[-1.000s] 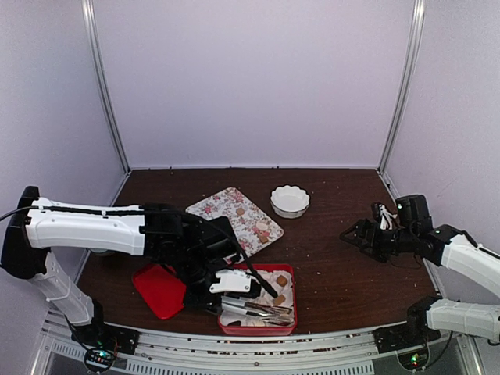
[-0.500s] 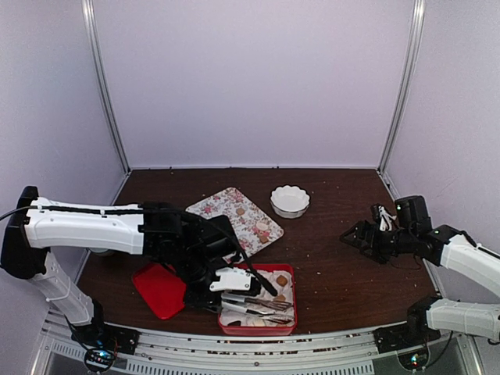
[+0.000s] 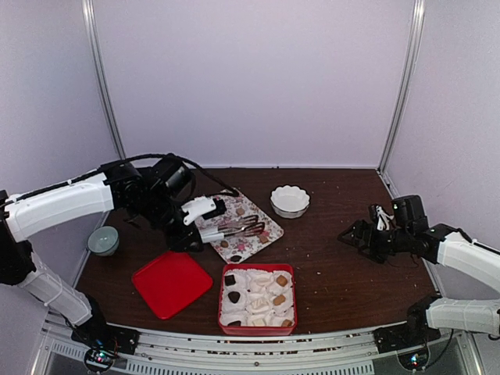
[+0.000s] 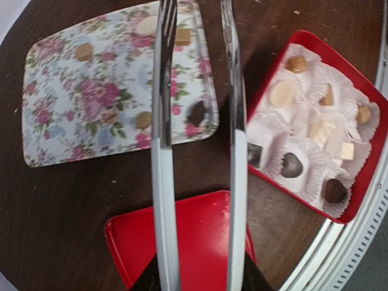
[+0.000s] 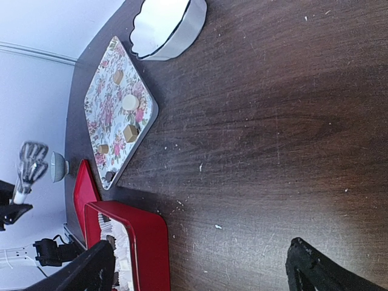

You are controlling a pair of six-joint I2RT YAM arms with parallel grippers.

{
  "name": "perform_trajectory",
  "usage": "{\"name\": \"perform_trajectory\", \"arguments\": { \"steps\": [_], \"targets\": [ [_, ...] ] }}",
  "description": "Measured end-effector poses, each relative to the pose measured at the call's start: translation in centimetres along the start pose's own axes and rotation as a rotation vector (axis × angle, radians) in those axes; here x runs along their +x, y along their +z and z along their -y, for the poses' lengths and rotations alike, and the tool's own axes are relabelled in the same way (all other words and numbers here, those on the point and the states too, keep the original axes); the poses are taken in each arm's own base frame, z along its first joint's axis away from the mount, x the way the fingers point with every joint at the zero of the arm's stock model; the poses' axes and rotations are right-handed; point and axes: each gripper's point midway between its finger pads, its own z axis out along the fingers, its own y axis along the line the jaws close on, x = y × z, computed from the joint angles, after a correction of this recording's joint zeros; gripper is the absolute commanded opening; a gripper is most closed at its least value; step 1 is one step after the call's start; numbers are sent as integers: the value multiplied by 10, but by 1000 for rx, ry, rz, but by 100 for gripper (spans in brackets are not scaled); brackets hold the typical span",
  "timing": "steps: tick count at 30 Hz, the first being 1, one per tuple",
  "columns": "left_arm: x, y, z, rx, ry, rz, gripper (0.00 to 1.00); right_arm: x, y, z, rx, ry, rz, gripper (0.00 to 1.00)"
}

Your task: Pack the chocolate

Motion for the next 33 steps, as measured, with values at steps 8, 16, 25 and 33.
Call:
{"name": "perform_trajectory", "arguments": {
  "steps": [8, 16, 25, 33],
  "targets": [
    [1, 9, -104, -137, -275, 3, 34, -4, 3, -1, -5, 15, 11, 100],
    [33, 67, -169, -148, -432, -116, 35, -10, 2, -3, -1, 14, 29, 100],
    [23, 106, -188, -110, -434, -133, 44, -12, 1, -1, 11, 28, 39, 100],
    [26, 126, -190, -82, -436, -143, 51, -10, 1, 2, 29, 35, 35, 100]
  ]
}}
